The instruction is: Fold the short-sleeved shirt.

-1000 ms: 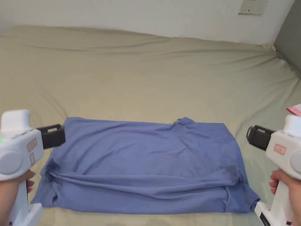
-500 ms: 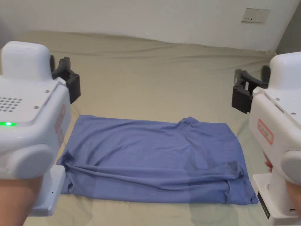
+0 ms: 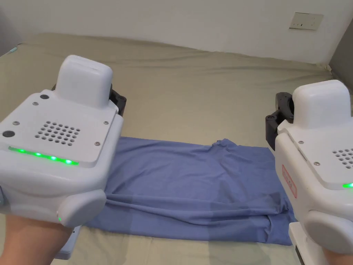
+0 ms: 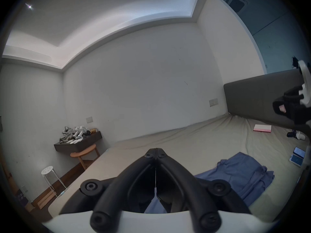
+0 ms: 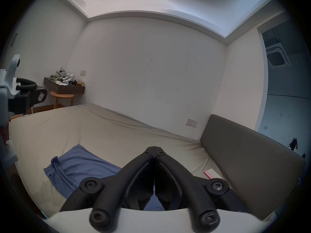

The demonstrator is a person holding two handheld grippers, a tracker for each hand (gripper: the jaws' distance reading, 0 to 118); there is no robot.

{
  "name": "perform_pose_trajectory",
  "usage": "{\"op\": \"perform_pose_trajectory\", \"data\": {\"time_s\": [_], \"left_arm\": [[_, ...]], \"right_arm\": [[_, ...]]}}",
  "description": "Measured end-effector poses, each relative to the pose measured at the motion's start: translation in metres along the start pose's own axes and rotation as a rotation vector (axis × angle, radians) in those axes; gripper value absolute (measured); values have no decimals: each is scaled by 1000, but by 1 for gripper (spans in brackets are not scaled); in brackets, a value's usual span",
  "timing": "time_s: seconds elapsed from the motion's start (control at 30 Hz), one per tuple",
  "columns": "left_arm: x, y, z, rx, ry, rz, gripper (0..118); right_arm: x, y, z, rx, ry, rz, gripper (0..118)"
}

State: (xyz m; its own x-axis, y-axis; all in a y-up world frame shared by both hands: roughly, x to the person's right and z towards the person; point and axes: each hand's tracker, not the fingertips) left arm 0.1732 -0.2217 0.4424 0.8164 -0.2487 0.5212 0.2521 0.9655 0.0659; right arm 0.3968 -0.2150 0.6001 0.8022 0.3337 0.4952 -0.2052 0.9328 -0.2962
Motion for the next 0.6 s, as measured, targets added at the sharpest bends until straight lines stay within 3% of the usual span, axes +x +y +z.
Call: {"op": "perform_pose_trajectory", "data": {"time_s": [0.13, 0.2, 0.23, 0.27, 0.3, 0.33, 0.37, 0.47, 0.6], "left_arm": [[-13, -45, -37, -203, -136, 117, 0], [-21, -83, -55, -347, -132, 184, 0], [-27, -107, -61, -402, -114, 208, 7], [-33, -130, -65, -454, -101, 223, 24], [-38, -152, -70, -519, -97, 243, 63], [-42, -175, -77, -597, -77, 247, 91], [-46, -197, -82, -672, -61, 245, 103], [-52, -245, -90, -794, -9, 229, 106], [-56, -290, -106, -930, 25, 319, 105]], "right_arm": [[6, -14, -4, -41, 9, -24, 2], [9, -24, -6, -69, 15, -42, 2], [11, -30, -7, -83, 13, -44, 2], [13, -36, -9, -97, 9, -41, 2], [16, -41, -10, -114, 3, -37, 2], [20, -47, -9, -133, -2, -32, 2], [24, -53, -9, -150, -6, -25, 2], [40, -72, -9, -215, -48, -18, 2], [58, -95, -13, -293, -76, -35, 2]]}}
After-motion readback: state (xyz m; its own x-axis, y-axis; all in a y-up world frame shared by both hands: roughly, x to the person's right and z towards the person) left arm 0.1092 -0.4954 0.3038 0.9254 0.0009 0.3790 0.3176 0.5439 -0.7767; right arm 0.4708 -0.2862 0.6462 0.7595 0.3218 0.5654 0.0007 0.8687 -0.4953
